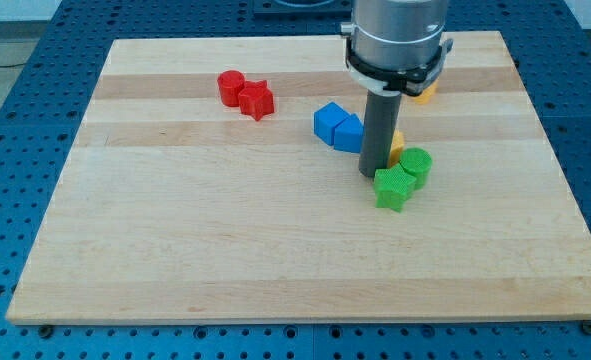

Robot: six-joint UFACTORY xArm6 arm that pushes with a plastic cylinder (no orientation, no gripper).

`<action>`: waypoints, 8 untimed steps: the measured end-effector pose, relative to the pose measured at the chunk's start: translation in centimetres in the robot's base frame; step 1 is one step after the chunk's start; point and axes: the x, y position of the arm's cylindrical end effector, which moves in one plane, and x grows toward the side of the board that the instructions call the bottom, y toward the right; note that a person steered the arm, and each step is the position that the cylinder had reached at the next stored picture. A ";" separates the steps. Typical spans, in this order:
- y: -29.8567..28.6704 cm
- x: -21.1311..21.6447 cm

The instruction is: Push the yellow hexagon to the bottom of the yellow heart

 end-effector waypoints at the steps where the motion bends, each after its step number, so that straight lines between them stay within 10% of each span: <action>1: 0.1 -1.7; 8: 7.4 -5.6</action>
